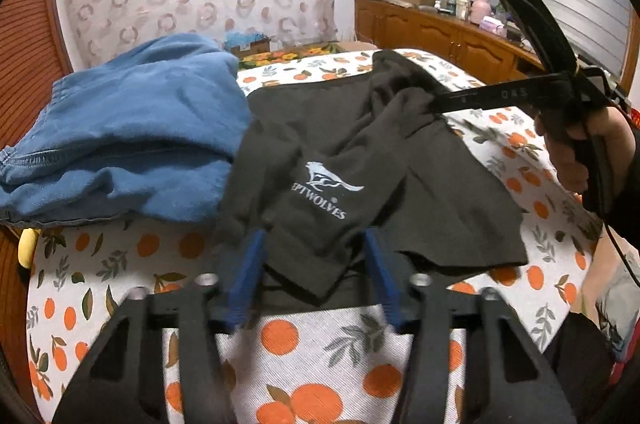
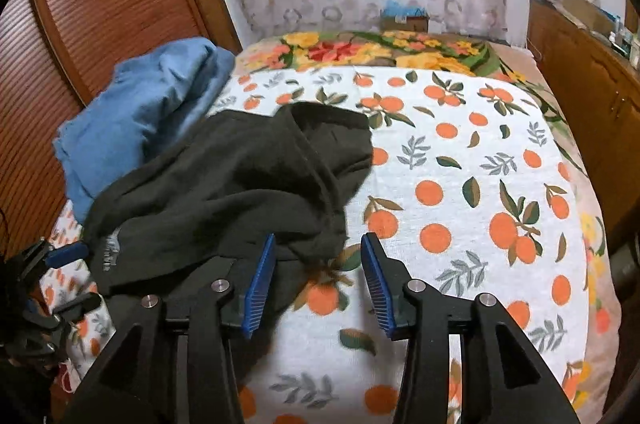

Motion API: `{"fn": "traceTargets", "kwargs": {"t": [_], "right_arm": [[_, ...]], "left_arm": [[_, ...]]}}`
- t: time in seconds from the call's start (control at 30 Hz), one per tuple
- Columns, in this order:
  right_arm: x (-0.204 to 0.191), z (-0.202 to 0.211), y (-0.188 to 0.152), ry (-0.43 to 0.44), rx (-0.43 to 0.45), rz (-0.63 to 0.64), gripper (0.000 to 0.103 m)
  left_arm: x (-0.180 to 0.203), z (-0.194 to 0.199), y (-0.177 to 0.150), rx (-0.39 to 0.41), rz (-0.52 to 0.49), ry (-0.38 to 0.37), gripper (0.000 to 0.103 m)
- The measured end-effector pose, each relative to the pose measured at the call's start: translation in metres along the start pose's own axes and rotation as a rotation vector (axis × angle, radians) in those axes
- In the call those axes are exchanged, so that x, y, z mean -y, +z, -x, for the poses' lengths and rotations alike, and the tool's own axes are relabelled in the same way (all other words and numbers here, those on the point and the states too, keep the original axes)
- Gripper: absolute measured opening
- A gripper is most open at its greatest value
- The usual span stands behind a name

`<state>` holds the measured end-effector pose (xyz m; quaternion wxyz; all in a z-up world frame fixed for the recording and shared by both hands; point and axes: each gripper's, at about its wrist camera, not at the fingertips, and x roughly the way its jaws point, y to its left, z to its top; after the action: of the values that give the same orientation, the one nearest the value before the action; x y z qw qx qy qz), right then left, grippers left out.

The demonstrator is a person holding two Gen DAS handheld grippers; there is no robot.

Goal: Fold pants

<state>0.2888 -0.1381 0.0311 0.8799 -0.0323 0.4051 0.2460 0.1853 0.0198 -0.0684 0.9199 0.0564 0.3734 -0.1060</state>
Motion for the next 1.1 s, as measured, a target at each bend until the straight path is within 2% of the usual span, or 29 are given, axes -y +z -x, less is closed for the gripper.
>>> {"fn": "traceTargets", "kwargs": {"t": [0.03,0.17,0.2,0.23,0.3,0.43,0.57,0.67,0.7,0.73,0.77,0.83,0.93,1.07,1.1], "right_arm": [[0.002,-0.004,0.002,-0.005,-0.007,0.005,0.046],[0.010,-0.012,0.009,0.027,-0.016,0.004,0.046],[0.011,-0.011,0.012,0.036,-0.017,0.006,0.035],[0.012,-0.010,0.014,0.046,-0.016,0.013,0.016],[0.012,-0.011,0.020,0.066,-0.018,0.045,0.006],[0.008,-0.009,0.035,0.060,0.010,0.097,0.005],[-0.001,-0.008,0.060,0.094,0.050,0.103,0.005],[-0.022,-0.007,0.083,0.140,0.082,0.134,0.005],[-0.029,-0.008,0.088,0.150,0.089,0.144,0.005],[-0.038,-0.012,0.095,0.158,0.093,0.159,0.005],[-0.046,-0.016,0.100,0.162,0.095,0.174,0.005],[-0.062,-0.025,0.108,0.169,0.103,0.201,0.005],[-0.075,-0.052,0.122,0.159,0.083,0.214,0.005],[-0.077,-0.083,0.128,0.112,0.033,0.201,0.005],[-0.076,-0.087,0.128,0.111,0.021,0.191,0.011]], "left_arm": [[-0.001,-0.001,0.000,-0.002,0.007,-0.004,0.038],[-0.007,-0.003,0.002,-0.005,0.014,-0.031,0.019],[-0.008,-0.002,0.002,-0.002,0.019,-0.037,0.014],[-0.009,0.000,0.002,0.003,0.024,-0.040,0.010],[-0.013,0.004,0.003,0.019,0.038,-0.039,0.007],[-0.022,0.007,0.004,0.034,0.063,-0.036,0.004],[-0.030,0.009,0.002,0.045,0.087,-0.037,0.005],[-0.038,0.012,0.000,0.057,0.117,-0.058,0.005],[-0.040,0.013,0.000,0.059,0.125,-0.061,0.009],[-0.043,0.014,0.000,0.064,0.134,-0.062,0.015],[-0.045,0.015,0.000,0.069,0.141,-0.065,0.017],[-0.048,0.015,0.000,0.072,0.147,-0.076,0.032],[-0.047,0.016,-0.003,0.076,0.141,-0.104,0.048],[-0.040,0.016,-0.003,0.075,0.125,-0.129,0.049],[-0.038,0.015,-0.003,0.074,0.124,-0.137,0.049]]}}
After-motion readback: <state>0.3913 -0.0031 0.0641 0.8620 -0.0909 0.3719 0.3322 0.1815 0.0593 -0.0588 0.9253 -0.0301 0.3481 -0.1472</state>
